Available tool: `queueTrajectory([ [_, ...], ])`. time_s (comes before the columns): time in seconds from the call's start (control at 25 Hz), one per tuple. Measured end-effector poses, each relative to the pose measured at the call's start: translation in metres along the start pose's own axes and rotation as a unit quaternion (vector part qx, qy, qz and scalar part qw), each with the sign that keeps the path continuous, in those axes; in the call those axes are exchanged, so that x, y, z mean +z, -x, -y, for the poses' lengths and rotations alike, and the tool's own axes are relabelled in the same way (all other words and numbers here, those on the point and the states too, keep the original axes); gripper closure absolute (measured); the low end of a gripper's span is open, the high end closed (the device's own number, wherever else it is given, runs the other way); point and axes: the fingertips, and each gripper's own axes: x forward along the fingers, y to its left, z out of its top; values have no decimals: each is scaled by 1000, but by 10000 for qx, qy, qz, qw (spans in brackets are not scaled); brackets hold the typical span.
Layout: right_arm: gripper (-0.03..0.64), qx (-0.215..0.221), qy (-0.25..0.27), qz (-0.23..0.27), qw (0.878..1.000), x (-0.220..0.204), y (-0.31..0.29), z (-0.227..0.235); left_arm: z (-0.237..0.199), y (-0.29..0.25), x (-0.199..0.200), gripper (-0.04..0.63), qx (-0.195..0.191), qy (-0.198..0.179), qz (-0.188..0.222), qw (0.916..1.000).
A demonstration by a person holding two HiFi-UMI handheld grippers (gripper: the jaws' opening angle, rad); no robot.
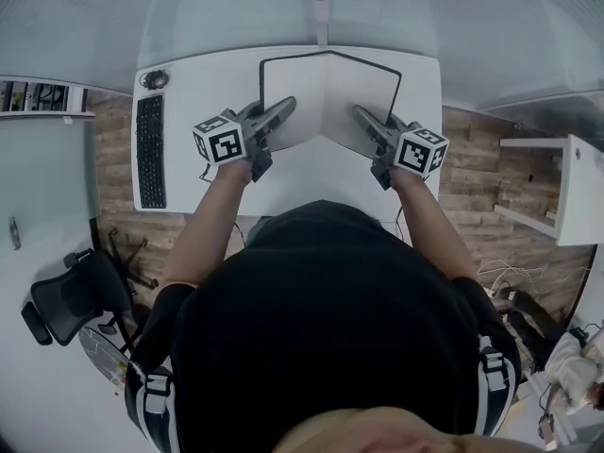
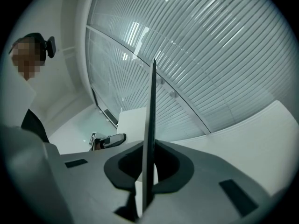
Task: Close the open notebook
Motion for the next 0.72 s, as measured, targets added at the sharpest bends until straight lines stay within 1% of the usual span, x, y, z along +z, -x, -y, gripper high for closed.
queueTrajectory([
  [0.44, 560, -267, 26, 105, 9996, -5, 6, -1, -3, -3, -5, 541, -226, 100, -142, 9996],
  [0.72, 560, -441, 41, 204, 9988, -25, -1, -24, -3, 25, -9, 541, -379, 130, -278, 9988],
])
